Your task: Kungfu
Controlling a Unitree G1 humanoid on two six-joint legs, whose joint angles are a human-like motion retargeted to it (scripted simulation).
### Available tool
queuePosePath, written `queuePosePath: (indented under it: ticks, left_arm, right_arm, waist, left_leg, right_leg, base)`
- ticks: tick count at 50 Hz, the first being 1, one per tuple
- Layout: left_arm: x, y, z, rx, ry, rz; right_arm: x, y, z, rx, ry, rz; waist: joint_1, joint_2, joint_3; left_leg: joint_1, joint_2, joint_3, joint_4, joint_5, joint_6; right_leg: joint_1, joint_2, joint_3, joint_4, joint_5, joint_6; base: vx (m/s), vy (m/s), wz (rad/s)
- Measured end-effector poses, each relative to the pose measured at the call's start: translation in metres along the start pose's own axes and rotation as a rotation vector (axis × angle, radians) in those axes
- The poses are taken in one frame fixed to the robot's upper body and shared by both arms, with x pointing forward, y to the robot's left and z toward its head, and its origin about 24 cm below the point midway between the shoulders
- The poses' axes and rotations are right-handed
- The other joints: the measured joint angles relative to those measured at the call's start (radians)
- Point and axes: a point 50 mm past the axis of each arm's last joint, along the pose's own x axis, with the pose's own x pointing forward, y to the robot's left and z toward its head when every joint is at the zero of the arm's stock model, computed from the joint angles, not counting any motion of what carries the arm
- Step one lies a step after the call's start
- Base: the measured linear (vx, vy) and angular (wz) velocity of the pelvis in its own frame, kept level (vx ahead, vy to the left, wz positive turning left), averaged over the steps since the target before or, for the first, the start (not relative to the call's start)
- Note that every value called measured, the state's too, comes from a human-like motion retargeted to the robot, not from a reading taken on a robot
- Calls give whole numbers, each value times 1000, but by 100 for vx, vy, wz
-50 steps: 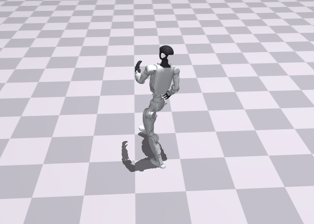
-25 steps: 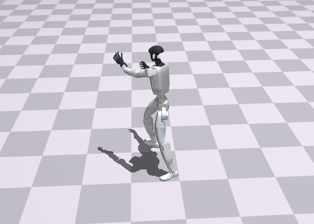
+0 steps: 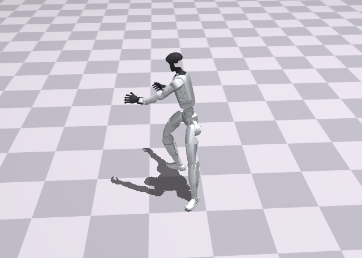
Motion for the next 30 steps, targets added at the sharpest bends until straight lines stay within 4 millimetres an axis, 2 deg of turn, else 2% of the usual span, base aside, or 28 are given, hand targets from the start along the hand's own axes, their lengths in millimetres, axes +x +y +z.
queuePosePath:
  ticks: [2,3,5,6,7,9,11,13,15,16,18,20,23,25,30]
  left_arm:
    - [-32,-34,-40,-6,149,-199]
    - [-53,-50,-60,-16,218,-314]
    - [-104,-81,-97,-68,367,-521]
    - [-138,-97,-112,-135,426,-591]
    - [-173,-111,-122,-221,475,-646]
    - [-241,-130,-129,-473,554,-666]
    - [-304,-132,-133,-777,692,-557]
    - [-356,-128,-127,-1077,804,-288]
    - [-395,-108,-129,-1201,882,38]
    - [-407,-97,-133,-1183,907,144]
    - [-421,-79,-138,-1128,924,236]
    - [-418,-73,-138,-1106,895,158]
    - [-403,-83,-132,-1166,849,-24]
    - [-390,-84,-128,-1181,792,-77]
    - [-358,-83,-120,-1151,668,-35]
  right_arm:
    - [-25,16,-43,33,143,102]
    - [-42,26,-66,74,234,164]
    - [-85,47,-110,214,427,331]
    - [-111,56,-125,327,491,453]
    - [-138,66,-135,464,536,569]
    - [-189,86,-134,808,535,767]
    - [-233,94,-123,1162,486,852]
    - [-263,80,-124,1421,496,820]
    - [-280,62,-132,1535,544,722]
    - [-283,53,-137,1526,556,693]
    - [-286,41,-142,1449,583,707]
    - [-285,36,-142,1320,591,792]
    - [-280,32,-140,1165,563,901]
    - [-274,29,-136,1091,523,950]
    - [-258,24,-134,951,486,1005]
  waist:
    - [20,29,20]
    - [28,42,26]
    - [54,52,10]
    - [75,48,-11]
    - [98,43,-31]
    - [147,42,-52]
    - [188,62,-46]
    - [230,79,-50]
    - [264,105,-68]
    - [280,111,-75]
    - [300,115,-82]
    - [316,110,-86]
    - [365,89,-101]
    - [396,76,-108]
    - [414,48,-121]
  left_leg:
    - [1,60,0,27,-4,10]
    - [-5,77,-6,42,-11,40]
    - [-13,76,7,63,-36,134]
    - [-1,59,38,58,-33,170]
    - [11,40,67,50,-28,197]
    - [31,1,94,28,-7,197]
    - [28,-14,65,17,24,164]
    - [28,-19,58,18,41,118]
    - [20,-9,57,13,58,66]
    - [19,-7,48,15,57,51]
    - [15,-10,27,19,52,37]
    - [5,-19,8,22,43,37]
    - [1,-30,2,17,33,30]
    - [6,-35,6,11,29,22]
    - [-8,-40,16,15,26,19]
  right_leg:
    - [68,44,-50,-30,-5,-7]
    - [96,57,-71,-48,-3,-8]
    - [125,46,-90,-77,12,-3]
    - [123,23,-83,-76,16,0]
    - [119,1,-73,-73,20,4]
    - [108,-35,-47,-60,22,13]
    - [117,-42,-36,-51,24,25]
    - [115,-41,-12,-41,28,30]
    - [139,-29,-11,-51,37,42]
    - [156,-19,-8,-67,45,47]
    - [194,4,-8,-112,64,52]
    - [232,25,-17,-166,84,54]
    - [269,45,-23,-237,115,67]
    - [285,60,-18,-278,129,77]
    - [324,91,-20,-378,190,88]
  base:
    - [18,-4,48]
    - [21,2,67]
    - [21,11,79]
    - [27,17,76]
    - [29,20,65]
    - [22,25,50]
    - [27,38,47]
    - [37,51,34]
    - [43,54,45]
    - [36,39,54]
    - [27,41,59]
    - [13,38,66]
    - [12,22,39]
    - [16,21,11]
    - [14,19,14]
